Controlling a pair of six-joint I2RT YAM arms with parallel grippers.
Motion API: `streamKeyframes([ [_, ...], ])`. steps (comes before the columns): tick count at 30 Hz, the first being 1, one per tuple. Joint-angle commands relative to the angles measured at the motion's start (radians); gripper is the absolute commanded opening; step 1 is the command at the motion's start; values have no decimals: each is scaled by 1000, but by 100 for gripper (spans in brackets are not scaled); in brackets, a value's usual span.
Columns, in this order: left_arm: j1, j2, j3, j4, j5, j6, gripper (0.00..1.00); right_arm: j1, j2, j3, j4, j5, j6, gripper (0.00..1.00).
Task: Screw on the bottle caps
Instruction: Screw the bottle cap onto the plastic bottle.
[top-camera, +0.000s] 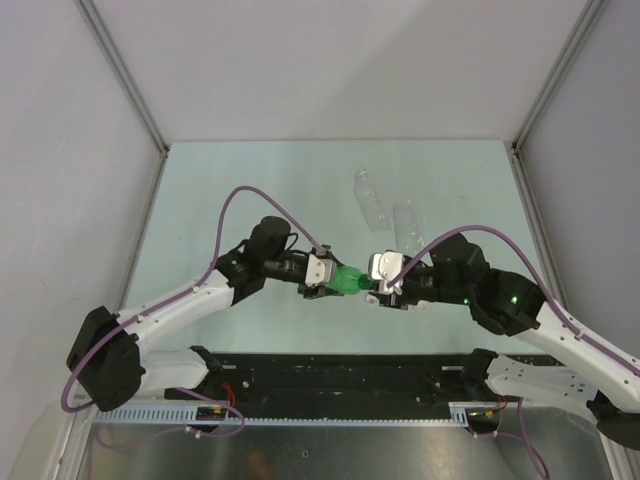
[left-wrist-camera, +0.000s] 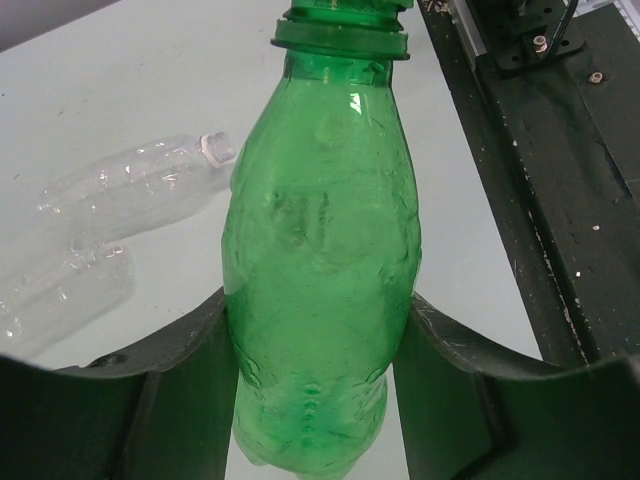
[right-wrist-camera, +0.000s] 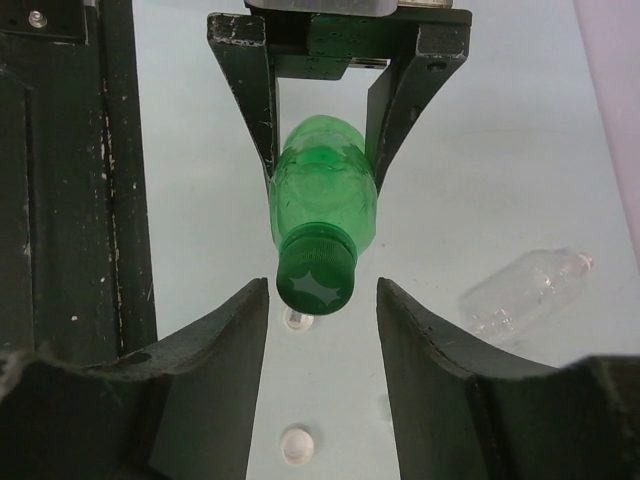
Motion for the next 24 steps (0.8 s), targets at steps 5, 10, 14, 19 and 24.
streamKeyframes([
  [5,6,14,47,11,21,-3,0,7,22,11,57,-11,7,48],
  [10,5,18,54,10,12,-16,0,8,24,11,52,-13,8,37],
  [14,5,7,55,11,15,-11,0,11,26,11,44,-14,18,24],
  [19,4,-4,75,10,-7,-9,0,15,24,11,40,-11,32,19],
  [24,5,-24,86,11,-15,-5,0,17,24,12,38,6,57,14],
])
